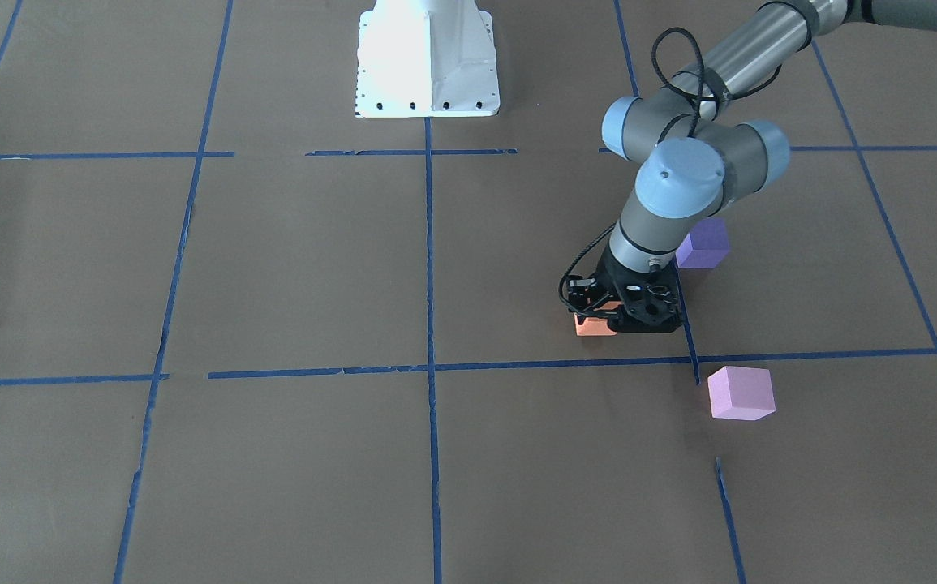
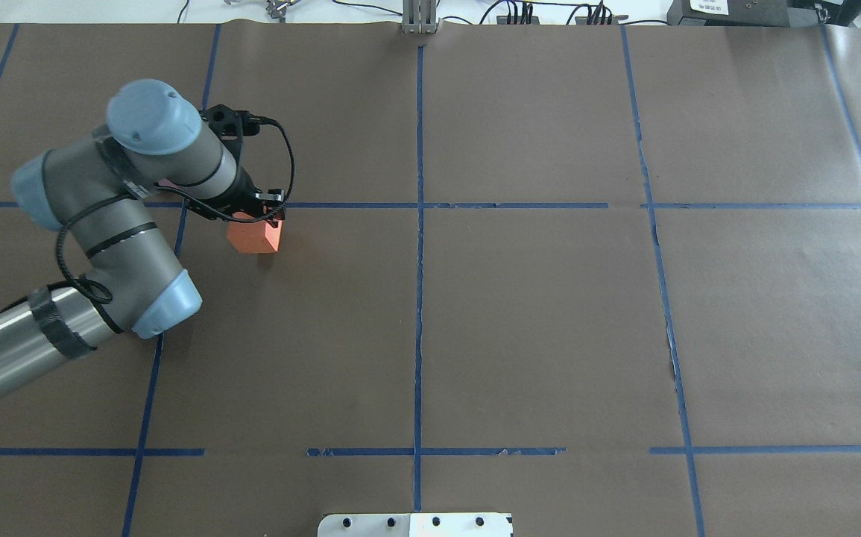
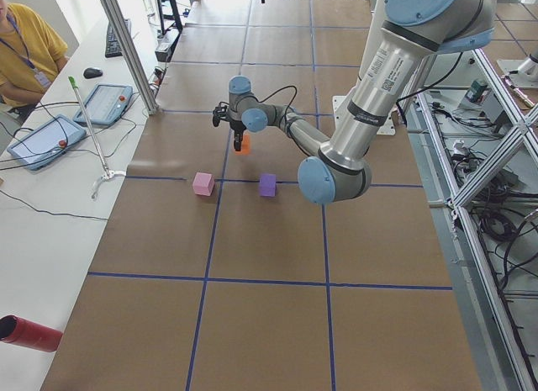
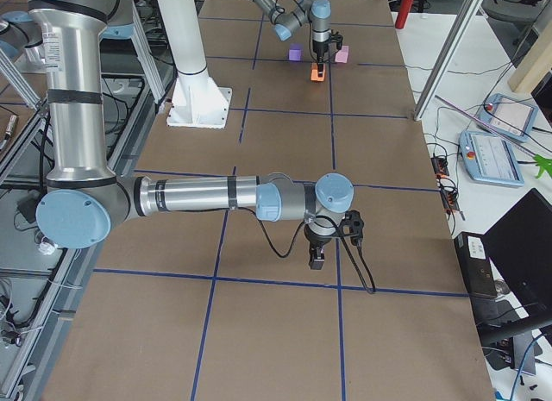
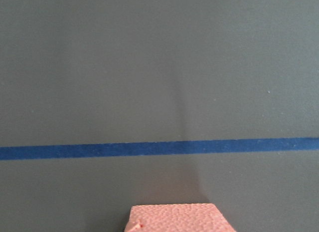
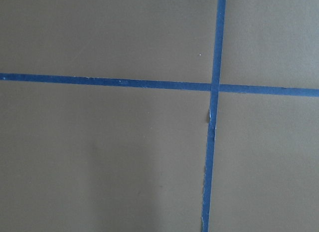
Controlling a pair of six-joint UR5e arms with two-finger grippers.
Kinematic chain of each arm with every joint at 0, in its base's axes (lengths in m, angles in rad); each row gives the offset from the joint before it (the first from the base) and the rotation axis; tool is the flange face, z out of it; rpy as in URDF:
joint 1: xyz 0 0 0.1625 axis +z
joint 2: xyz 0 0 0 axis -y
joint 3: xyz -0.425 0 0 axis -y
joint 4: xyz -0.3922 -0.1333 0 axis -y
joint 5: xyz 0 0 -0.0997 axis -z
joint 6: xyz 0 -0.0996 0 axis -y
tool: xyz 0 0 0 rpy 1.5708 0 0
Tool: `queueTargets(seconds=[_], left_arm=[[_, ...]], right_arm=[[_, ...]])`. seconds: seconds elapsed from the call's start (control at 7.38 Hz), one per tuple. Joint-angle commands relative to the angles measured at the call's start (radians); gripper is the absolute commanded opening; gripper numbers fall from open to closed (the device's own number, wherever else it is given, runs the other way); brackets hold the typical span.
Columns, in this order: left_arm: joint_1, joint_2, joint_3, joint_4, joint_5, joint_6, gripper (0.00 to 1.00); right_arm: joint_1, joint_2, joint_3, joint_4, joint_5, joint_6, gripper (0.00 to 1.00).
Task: Arrange blocks in a line
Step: 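Grasp the orange cube with the left gripper and lift it, then carry the orange cube with the left gripper between the pink and purple cubes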
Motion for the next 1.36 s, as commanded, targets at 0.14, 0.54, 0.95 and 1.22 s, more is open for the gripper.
queueTargets(seconds=[0.14,0.54,0.95,1.22], left_arm=[[-0.172,0.161,-0.019,0.0,-0.059,0.22,0.17],[-0.16,0.149,0.033,-0.015,-0.06,0.204,0.21],[-0.155,0.15,0.033,-0.013,-0.091,0.207,0.29],[-0.119,0.15,0.036,-0.015,-0.14,0.202,0.29]], right_arm=[[0.0,0.0,-0.001,0.0,0.0,0.0,1.0],[0.0,0.0,-0.001,0.0,0.0,0.0,1.0],[0.0,0.0,-0.001,0.0,0.0,0.0,1.0],[0.0,0.0,-0.001,0.0,0.0,0.0,1.0]])
